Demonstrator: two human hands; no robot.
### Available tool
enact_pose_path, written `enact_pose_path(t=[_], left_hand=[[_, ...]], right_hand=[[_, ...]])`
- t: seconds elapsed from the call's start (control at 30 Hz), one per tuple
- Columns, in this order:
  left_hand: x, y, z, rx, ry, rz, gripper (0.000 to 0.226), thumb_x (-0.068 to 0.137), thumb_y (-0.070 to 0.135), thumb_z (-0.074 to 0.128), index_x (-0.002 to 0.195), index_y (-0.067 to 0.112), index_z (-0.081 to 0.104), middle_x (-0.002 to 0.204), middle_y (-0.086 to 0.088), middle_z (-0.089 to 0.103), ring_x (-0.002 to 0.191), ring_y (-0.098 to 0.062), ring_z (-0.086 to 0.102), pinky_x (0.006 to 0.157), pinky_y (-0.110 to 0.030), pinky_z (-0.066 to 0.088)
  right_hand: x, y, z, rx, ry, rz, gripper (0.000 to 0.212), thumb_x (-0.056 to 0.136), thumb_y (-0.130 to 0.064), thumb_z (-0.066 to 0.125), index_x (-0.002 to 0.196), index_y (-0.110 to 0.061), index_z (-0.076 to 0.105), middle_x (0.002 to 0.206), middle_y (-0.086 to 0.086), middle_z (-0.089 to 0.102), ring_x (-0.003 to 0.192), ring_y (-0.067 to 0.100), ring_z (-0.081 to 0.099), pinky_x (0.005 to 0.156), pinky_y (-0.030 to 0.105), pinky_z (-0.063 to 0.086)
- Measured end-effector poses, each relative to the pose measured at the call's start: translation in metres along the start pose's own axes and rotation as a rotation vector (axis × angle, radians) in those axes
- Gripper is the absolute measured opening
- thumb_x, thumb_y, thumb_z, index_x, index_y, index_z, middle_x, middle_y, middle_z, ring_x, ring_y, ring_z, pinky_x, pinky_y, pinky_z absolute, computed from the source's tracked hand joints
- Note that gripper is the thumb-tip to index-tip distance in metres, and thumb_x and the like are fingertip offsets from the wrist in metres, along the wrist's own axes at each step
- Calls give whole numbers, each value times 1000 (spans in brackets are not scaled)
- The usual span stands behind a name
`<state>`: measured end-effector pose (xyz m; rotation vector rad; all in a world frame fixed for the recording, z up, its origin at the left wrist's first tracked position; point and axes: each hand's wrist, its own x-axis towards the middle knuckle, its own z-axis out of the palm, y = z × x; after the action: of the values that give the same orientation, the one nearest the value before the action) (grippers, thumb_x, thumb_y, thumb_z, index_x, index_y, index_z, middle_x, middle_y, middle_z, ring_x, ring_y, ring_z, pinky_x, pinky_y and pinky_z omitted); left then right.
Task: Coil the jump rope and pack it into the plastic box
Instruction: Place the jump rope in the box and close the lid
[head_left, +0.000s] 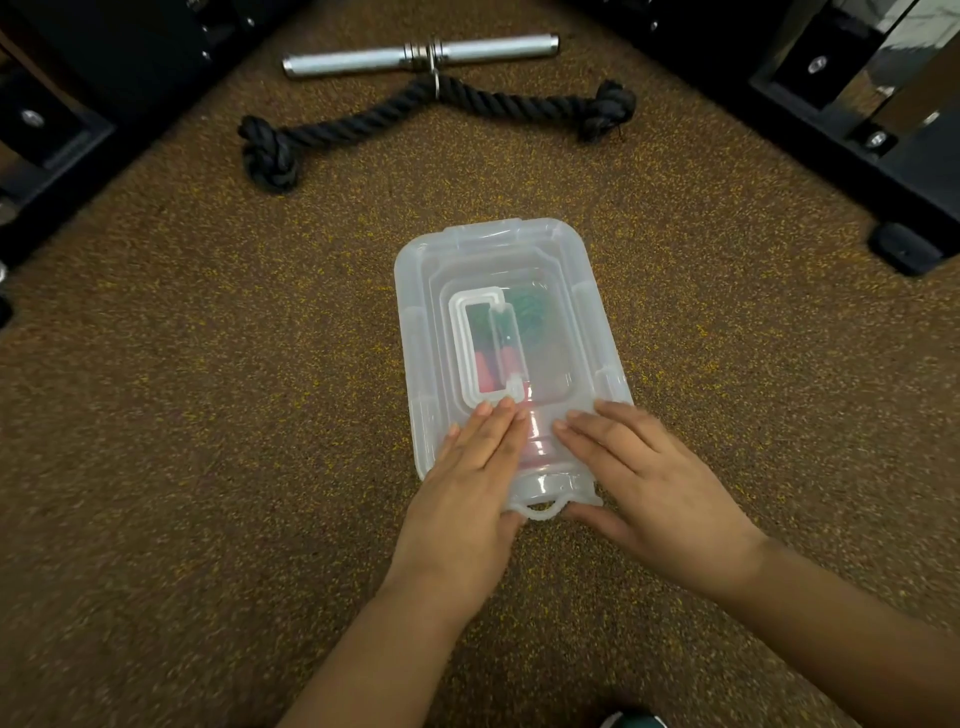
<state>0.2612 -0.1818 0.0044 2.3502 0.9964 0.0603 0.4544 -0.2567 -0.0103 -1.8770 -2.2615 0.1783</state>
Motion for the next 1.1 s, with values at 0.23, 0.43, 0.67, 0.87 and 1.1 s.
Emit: enact_pose_path(t=[0.23,0.43,0.67,0.87,1.1], left_hand=[[2,-4,-5,-72,9,24,76,91,18,56,143,34,4,154,20,1,140,7,-8,108,-9,-16],[2,-9,-9,-97,-18,32,75,88,32,61,142,38,9,151,25,5,140,9,-4,115,-15,-6],[32,-22,-29,-7,146,-134,70,93,54,37,151,33,4,158,15,-10,142,-1,-16,110,-22,-16],[120,-48,-50,107,95,-262,68,98,46,28,152,16,1,162,-3,-7,146,-15,-15,115,-34,-12],[189,-65,-79,134,204,-320,62,92,45,45,144,15,30,150,-8,29,137,-28,29,112,-40,25]], right_hand=[[5,-4,-5,80,41,-30,38,88,-33,58,119,-13,65,113,2,69,96,21,65,81,37,57],[15,6,-15,147,-37,-64,34,83,-42,62,109,-21,71,100,-1,68,91,17,65,78,34,55],[66,32,-16,392,195,178,27,90,-34,53,108,-23,70,102,-1,63,98,14,54,88,26,41],[148,59,1,283,136,294,45,91,-31,47,129,-9,57,135,18,50,127,33,43,109,37,29],[220,85,-12,290,26,430,41,94,-34,47,130,-16,55,139,13,46,131,33,39,109,38,32]])
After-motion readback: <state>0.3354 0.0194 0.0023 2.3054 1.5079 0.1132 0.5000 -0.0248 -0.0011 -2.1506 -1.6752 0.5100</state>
